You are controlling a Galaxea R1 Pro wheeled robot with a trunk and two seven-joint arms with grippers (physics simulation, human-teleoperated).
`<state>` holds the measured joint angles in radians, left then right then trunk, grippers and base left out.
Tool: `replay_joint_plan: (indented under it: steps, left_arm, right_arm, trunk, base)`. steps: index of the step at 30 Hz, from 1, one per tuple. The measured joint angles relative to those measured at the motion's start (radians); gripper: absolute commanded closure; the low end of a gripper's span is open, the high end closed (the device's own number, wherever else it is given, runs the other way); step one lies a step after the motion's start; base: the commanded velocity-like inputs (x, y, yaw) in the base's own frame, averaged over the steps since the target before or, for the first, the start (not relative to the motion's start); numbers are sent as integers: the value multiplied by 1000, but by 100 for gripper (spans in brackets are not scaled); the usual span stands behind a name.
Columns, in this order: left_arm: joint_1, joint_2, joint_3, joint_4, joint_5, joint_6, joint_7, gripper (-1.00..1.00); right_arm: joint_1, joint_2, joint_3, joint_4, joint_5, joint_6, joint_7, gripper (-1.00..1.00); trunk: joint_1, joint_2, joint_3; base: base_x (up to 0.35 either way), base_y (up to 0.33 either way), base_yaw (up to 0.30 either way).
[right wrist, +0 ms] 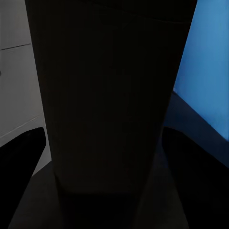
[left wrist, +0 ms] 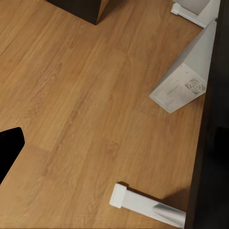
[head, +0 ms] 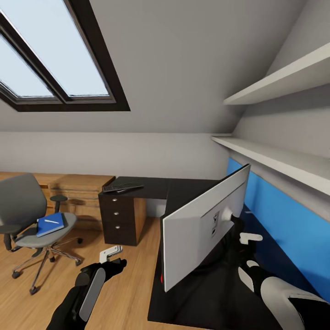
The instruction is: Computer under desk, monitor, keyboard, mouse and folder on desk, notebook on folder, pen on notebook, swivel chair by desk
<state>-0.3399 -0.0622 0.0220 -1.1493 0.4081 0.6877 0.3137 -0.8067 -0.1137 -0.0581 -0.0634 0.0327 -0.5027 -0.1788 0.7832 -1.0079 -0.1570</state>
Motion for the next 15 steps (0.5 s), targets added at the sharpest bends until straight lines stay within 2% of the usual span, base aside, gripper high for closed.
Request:
replay_joint_plan:
  steps: [13,15]
  left_arm:
    - [0,0,0,1,0,0,1,-100]
    - [0,0,0,1,0,-1,1,-100]
  right_arm:
    - [0,1,-1,1,0,0,0,100]
    - [0,0,0,1,-1,0,0,100]
  trunk:
    - [0,0,0]
    - [0,0,0]
  base:
    - [31,0,0]
    - [204,0,0]
